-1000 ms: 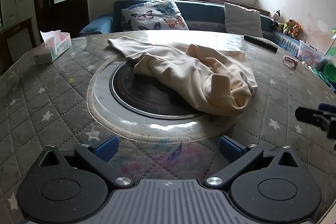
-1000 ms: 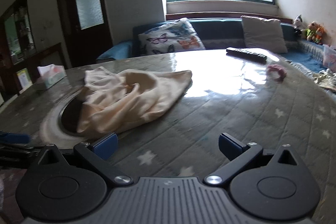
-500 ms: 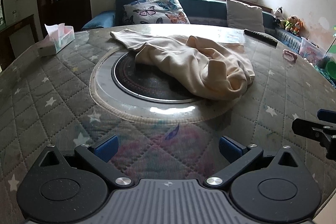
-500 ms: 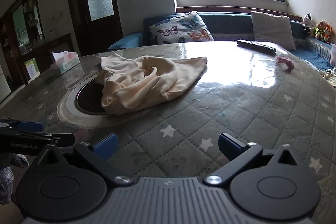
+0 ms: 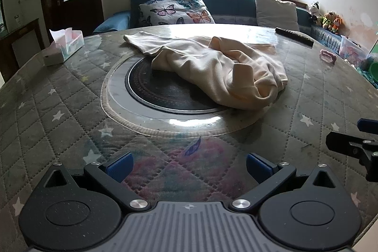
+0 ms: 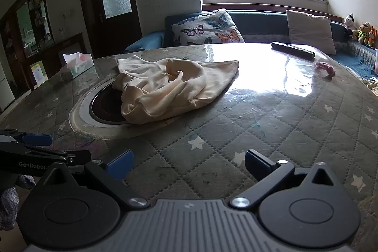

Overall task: Fold clothes
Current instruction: 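Move both grippers toward the crumpled cream shirt on the table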

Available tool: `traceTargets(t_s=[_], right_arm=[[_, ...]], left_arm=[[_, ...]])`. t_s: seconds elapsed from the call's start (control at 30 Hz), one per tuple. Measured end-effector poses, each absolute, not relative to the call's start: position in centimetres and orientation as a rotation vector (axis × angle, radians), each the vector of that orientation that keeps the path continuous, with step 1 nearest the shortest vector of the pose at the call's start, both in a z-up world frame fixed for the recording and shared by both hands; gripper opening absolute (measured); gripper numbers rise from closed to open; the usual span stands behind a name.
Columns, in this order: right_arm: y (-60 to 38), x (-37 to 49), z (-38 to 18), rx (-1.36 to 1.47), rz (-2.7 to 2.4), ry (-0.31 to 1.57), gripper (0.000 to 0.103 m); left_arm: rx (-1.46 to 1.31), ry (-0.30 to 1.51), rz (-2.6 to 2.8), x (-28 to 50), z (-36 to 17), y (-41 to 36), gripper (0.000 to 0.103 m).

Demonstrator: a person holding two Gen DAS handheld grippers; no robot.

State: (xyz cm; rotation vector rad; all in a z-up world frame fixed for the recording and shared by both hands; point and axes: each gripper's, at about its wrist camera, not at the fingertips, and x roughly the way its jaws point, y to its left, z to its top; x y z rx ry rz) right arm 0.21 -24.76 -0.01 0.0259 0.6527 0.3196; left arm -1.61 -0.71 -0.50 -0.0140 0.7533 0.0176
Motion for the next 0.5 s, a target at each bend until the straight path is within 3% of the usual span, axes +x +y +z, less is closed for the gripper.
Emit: traceTargets(t_s=[0.5], right_arm=[[-23.5,0.9,0.2,-0.076,0.238,0.675,0.102]], left_arm=[[0.017,0.777,0.052,-0.9,-0.8,-1.1,0.103]])
